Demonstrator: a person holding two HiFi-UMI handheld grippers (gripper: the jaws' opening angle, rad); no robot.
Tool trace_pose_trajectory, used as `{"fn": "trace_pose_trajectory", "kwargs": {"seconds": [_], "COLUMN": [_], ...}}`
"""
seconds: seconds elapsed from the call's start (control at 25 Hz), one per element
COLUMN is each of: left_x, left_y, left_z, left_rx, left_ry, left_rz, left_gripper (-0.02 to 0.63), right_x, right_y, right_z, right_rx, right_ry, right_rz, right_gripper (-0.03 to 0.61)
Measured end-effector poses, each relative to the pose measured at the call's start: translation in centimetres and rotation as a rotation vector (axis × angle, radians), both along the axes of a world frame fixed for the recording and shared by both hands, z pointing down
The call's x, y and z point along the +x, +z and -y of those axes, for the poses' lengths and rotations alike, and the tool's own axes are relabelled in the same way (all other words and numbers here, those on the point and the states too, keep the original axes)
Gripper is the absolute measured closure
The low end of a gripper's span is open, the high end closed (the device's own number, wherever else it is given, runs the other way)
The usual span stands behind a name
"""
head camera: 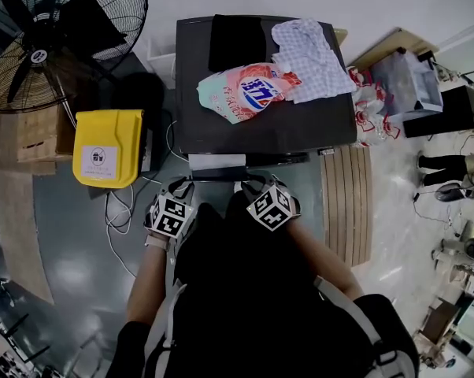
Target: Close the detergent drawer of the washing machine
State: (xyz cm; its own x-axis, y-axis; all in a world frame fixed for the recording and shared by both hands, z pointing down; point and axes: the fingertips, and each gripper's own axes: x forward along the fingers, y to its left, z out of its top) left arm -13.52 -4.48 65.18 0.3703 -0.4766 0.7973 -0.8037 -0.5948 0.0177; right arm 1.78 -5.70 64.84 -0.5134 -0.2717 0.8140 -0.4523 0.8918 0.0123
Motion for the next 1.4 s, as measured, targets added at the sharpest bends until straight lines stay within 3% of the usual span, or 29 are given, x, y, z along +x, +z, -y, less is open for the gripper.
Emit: {"fn": "trace_pose_trajectory", "kwargs": {"seconds": [0.68,1.4], "left_x": [-1.0,-1.3], "left_y": [-0.2,-0.2], "left_z": [4.6,5.3], "left_rx": [0.007,-0.002], "left_ry": [-0.014,-0.018], "left_rz": [0.008,-0.026], "left_gripper": [0.522,0.515], "right_x": [-1.0,-0.4], "right_y": [-0.3,-0.6], "right_z": [4.6,5.3], "right_rx": [0.003,0.006], "right_ry": [0.053,0.187], "right_rz": [0.01,-0.013], "right_gripper": [0.463,0.442]}}
